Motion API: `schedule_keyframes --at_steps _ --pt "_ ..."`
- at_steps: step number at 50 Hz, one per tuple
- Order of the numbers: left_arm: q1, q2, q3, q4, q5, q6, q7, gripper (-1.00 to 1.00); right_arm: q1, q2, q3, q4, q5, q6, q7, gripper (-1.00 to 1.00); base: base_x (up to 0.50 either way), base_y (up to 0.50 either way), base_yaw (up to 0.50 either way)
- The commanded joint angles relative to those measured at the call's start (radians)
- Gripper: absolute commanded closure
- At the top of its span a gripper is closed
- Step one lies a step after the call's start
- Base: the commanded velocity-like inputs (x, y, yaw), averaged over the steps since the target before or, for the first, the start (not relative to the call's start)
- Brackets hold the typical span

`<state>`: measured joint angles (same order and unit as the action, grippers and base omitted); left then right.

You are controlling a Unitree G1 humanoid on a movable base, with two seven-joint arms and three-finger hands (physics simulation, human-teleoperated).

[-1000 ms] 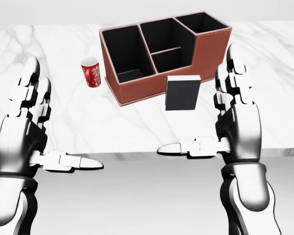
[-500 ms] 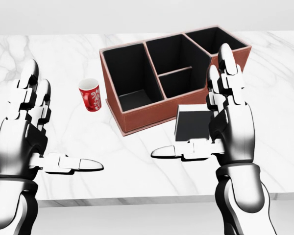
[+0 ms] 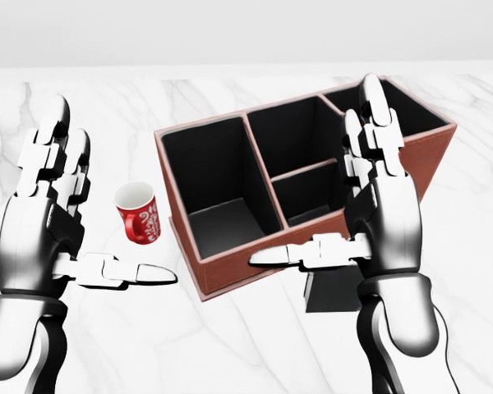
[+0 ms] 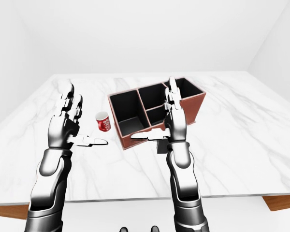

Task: Pick up the book and place it in the left compartment of the caddy.

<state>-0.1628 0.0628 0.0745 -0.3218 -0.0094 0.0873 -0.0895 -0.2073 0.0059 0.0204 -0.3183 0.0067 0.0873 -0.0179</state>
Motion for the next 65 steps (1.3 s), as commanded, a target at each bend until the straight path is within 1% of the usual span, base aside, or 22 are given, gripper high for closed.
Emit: schedule_keyframes --at_steps 1,17,28,40,41,45,48,49,53,56,57,58,59,60,61,62,65 --pt "-0.005 0.000 -0.001 -0.001 -0.001 0.000 -0.001 -1.00 -0.006 0.001 0.002 0.001 0.000 0.000 0.002 -1.00 0.50 0.00 0.00" --pt "0.002 0.001 0.003 0.000 -0.005 0.000 -0.001 -1.00 0.007 0.000 0.000 -0.009 -0.003 0.000 0.007 -1.00 0.45 0.07 0.00" --pt "0.003 0.000 0.002 -0.001 -0.005 0.000 0.000 -1.00 -0.027 0.012 0.008 0.027 -0.012 0.000 -0.021 -1.00 0.04 0.02 0.00" --pt "0.007 -0.002 -0.001 -0.001 -0.003 0.000 0.001 -1.00 -0.029 0.007 0.010 0.031 -0.017 0.000 -0.023 -1.00 0.00 0.00 0.00" --pt "0.008 -0.002 -0.002 -0.002 -0.003 0.000 0.001 -1.00 -0.024 -0.009 0.016 0.035 -0.041 0.000 -0.008 -1.00 0.00 0.00 0.00" --pt "0.012 -0.002 -0.002 -0.005 -0.003 0.000 0.000 -1.00 -0.009 -0.032 0.003 0.018 -0.090 0.000 0.044 -1.00 0.00 0.00 0.00" --pt "0.015 -0.002 -0.002 -0.008 -0.001 0.000 -0.002 -1.00 0.012 -0.060 0.000 0.019 -0.170 0.000 0.092 -1.00 0.00 0.00 0.00" --pt "0.017 -0.001 -0.002 -0.007 0.001 0.000 -0.002 -1.00 0.015 -0.074 -0.002 0.049 -0.214 0.000 0.101 -1.00 0.00 0.00 0.00" --pt "0.023 -0.002 0.000 -0.011 0.002 0.000 -0.001 -1.00 0.029 -0.094 -0.027 0.083 -0.325 0.000 0.140 -1.00 0.00 0.00 0.00" --pt "0.026 -0.003 0.001 -0.011 0.003 0.000 0.000 -1.00 0.059 -0.109 -0.042 0.057 -0.385 0.000 0.192 -1.00 0.00 0.00 0.00" --pt "0.027 -0.003 0.000 -0.011 0.005 0.000 0.000 -1.00 0.067 -0.110 -0.046 0.051 -0.403 -0.005 0.205 -1.00 0.00 0.00 0.00" --pt "0.029 -0.003 0.000 -0.011 0.006 0.000 0.000 -1.00 0.075 -0.112 -0.049 0.047 -0.423 -0.019 0.215 -1.00 0.00 0.00 0.00" --pt "0.032 -0.003 0.001 -0.011 0.006 0.000 0.000 -1.00 0.092 -0.121 -0.052 0.039 -0.451 -0.040 0.231 -1.00 0.00 0.00 0.00" --pt "0.034 -0.003 0.001 -0.013 0.007 0.000 0.000 -1.00 0.111 -0.141 -0.051 0.035 -0.516 -0.079 0.237 -1.00 0.00 0.00 0.00" --pt "0.034 -0.004 0.001 -0.014 0.008 0.000 0.000 -1.00 0.112 -0.132 -0.060 0.036 -0.527 -0.087 0.246 -1.00 0.00 0.00 0.00" --pt "0.035 -0.004 0.001 -0.016 0.009 0.000 0.000 -1.00 0.120 -0.141 -0.064 0.036 -0.567 -0.117 0.247 -1.00 0.00 0.00 0.00" --pt "0.035 -0.006 0.004 -0.026 0.000 0.000 0.002 -1.00 0.143 -0.138 -0.085 0.004 -0.619 -0.137 0.284 -1.00 0.00 0.00 0.00"
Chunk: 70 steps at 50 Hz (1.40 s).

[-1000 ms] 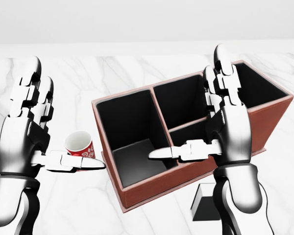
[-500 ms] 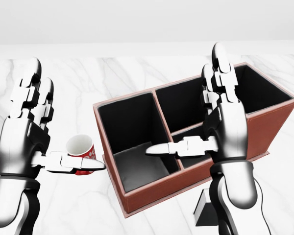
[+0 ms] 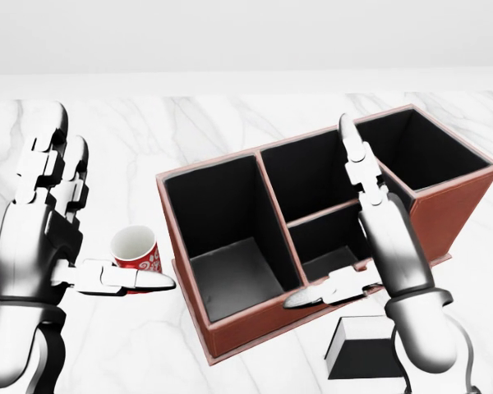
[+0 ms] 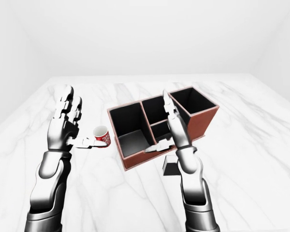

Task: Pick up the book and place it in the left compartment of the caddy.

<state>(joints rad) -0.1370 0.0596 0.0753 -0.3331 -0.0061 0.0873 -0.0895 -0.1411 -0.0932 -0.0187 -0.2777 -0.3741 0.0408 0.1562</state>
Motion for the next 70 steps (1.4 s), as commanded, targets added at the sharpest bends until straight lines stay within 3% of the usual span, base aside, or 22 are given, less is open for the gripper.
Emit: schedule_keyframes --at_steps 1,9,25,37,58,70 --pt "0.009 -0.002 0.002 -0.019 -0.003 0.000 0.002 -1.00 0.084 -0.037 -0.051 -0.044 -0.247 -0.096 0.121 -1.00 0.00 0.00 0.00" --pt "0.018 0.001 0.018 -0.010 -0.015 0.000 0.003 -1.00 0.139 -0.036 -0.091 -0.062 -0.279 -0.128 0.166 -1.00 0.00 0.00 0.00" --pt "0.022 0.001 0.011 -0.013 -0.013 0.000 0.005 -1.00 0.192 -0.038 -0.135 -0.086 -0.311 -0.128 0.237 -1.00 0.00 0.00 0.00" --pt "0.026 -0.001 0.009 -0.005 -0.011 0.000 0.006 -1.00 0.239 -0.045 -0.149 -0.084 -0.439 -0.128 0.242 -1.00 0.00 0.00 0.00" --pt "0.029 0.000 0.014 -0.008 -0.014 0.000 0.006 -1.00 0.260 -0.019 -0.060 -0.037 -0.778 -0.128 0.078 -1.00 0.00 0.00 0.00" --pt "0.031 -0.001 0.011 -0.017 -0.013 0.000 0.004 -1.00 0.296 -0.034 -0.031 -0.005 -0.853 -0.128 0.045 -1.00 0.00 0.00 0.00"
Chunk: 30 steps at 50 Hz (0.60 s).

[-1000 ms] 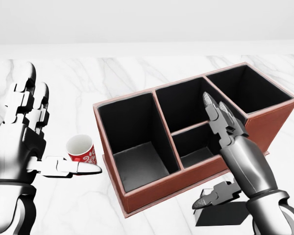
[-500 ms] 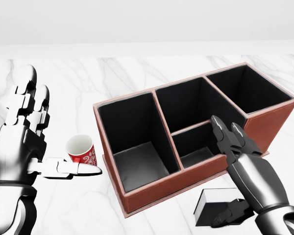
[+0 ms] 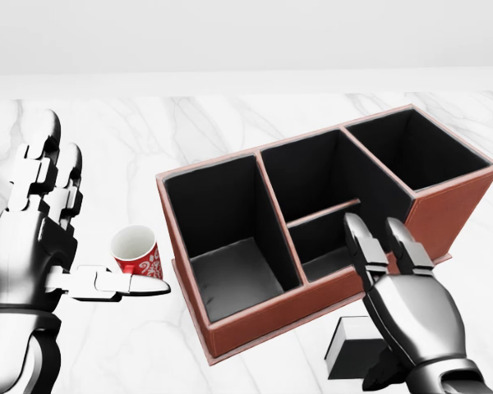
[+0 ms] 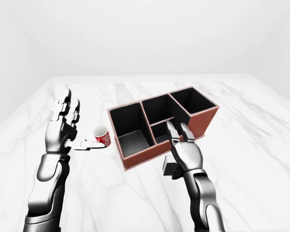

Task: Pick up the book and place it in the left compartment of the caddy.

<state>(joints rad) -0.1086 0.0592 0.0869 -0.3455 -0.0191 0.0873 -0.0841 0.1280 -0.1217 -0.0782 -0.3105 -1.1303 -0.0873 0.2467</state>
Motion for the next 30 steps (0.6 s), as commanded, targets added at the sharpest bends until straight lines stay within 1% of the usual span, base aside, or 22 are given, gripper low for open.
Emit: schedule_keyframes --at_steps 1,16,30 --pt "0.003 -0.001 0.001 -0.002 -0.001 0.000 -0.001 -1.00 0.026 -0.009 0.028 0.032 -0.109 0.000 -0.049 -1.00 0.00 0.00 0.00" --pt "0.007 -0.002 -0.002 -0.003 -0.001 0.000 -0.003 -1.00 0.014 -0.017 0.032 0.095 -0.194 0.000 -0.098 -1.00 0.00 0.00 0.00" --pt "0.009 -0.003 -0.004 0.000 0.000 0.000 -0.002 -1.00 0.002 -0.028 0.035 0.156 -0.207 0.000 -0.113 -1.00 0.00 0.00 0.00"
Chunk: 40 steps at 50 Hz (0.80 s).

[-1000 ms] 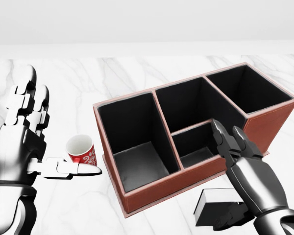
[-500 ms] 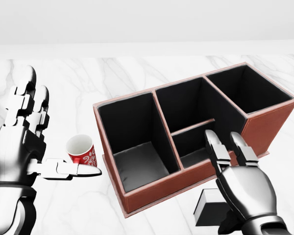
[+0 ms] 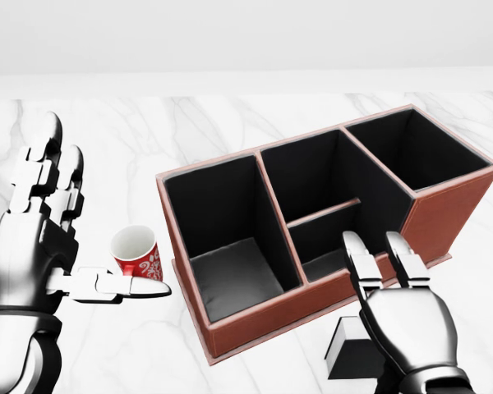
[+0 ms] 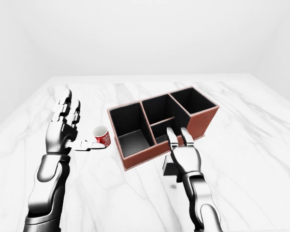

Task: Pick up the book and place it in the left compartment of the caddy.

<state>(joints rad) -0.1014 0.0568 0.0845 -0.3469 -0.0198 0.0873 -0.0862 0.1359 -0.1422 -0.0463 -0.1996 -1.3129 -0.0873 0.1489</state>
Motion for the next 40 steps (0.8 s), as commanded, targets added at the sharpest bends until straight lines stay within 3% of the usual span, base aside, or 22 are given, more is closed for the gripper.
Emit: schedule_keyframes --at_steps 1,29,35,36,40 --pt "0.000 0.000 -0.001 0.001 0.000 0.000 -0.001 -1.00 -0.001 -0.010 0.002 0.049 -0.025 0.000 -0.014 -1.00 0.00 0.00 0.00" --pt "0.004 -0.001 0.000 0.008 -0.001 0.000 0.000 -1.00 0.018 -0.030 -0.011 0.137 -0.043 0.000 -0.020 -1.00 0.00 0.00 0.00" --pt "0.007 -0.001 0.001 0.006 -0.002 0.000 -0.001 -1.00 0.014 -0.030 -0.008 0.138 -0.049 0.000 -0.012 -0.55 0.00 0.00 0.00" --pt "0.008 -0.002 0.001 0.005 -0.003 0.000 -0.001 -1.00 0.014 -0.031 -0.008 0.138 -0.052 0.000 -0.012 -0.35 0.00 0.00 0.00" --pt "0.007 -0.003 0.000 0.003 -0.006 0.000 0.000 -1.00 0.015 -0.041 -0.011 0.140 -0.073 0.000 -0.020 -0.09 0.00 0.00 0.00"
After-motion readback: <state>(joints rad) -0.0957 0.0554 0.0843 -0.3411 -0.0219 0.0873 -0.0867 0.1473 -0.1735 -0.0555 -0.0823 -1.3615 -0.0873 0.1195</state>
